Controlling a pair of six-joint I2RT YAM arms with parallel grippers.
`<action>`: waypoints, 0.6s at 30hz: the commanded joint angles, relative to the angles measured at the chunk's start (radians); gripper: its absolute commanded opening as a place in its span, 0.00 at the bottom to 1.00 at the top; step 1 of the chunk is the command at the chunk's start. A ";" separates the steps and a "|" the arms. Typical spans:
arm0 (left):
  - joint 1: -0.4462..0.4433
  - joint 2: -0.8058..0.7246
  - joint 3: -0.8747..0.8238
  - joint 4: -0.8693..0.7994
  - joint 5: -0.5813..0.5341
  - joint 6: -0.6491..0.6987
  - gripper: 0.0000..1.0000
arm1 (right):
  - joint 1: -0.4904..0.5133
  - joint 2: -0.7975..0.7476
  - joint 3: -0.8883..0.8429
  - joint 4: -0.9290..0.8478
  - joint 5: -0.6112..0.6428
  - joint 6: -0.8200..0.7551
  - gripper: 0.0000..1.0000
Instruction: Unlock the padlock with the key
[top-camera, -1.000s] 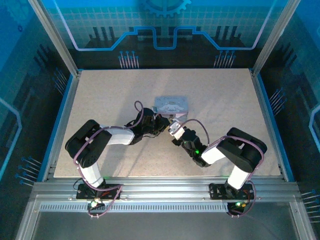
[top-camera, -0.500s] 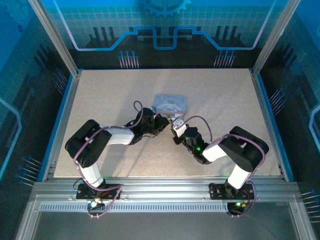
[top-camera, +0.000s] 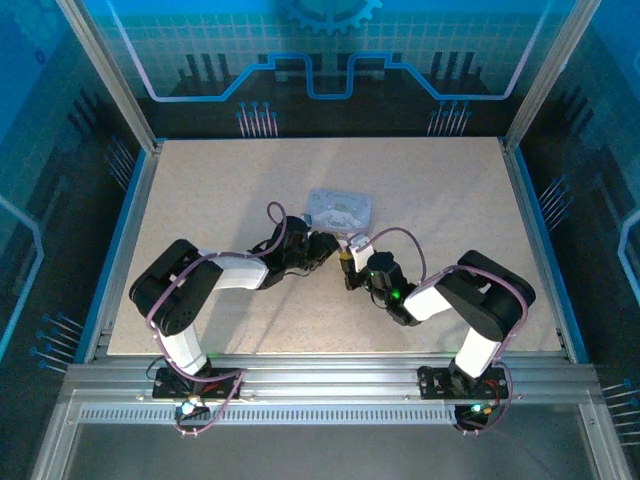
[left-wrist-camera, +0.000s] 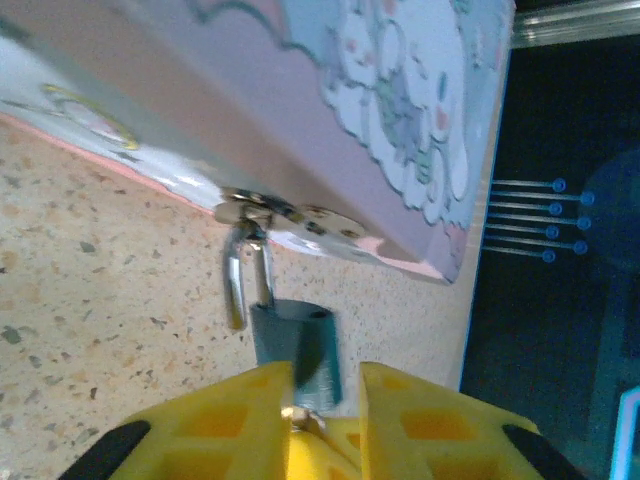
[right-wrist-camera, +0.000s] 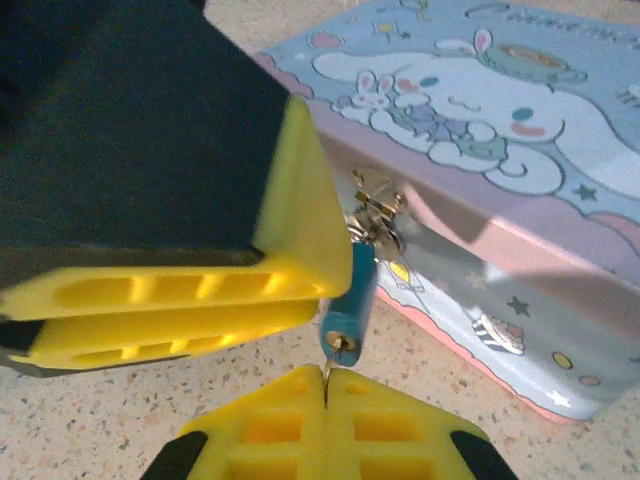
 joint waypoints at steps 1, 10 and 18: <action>-0.002 -0.066 0.016 -0.050 -0.005 0.068 0.33 | -0.009 0.031 0.013 0.028 -0.033 0.059 0.00; 0.025 -0.164 -0.003 -0.148 -0.020 0.138 0.61 | -0.018 0.050 0.016 0.036 -0.058 0.101 0.00; 0.076 -0.312 0.001 -0.315 -0.028 0.240 0.73 | -0.026 0.061 0.017 0.047 -0.089 0.148 0.00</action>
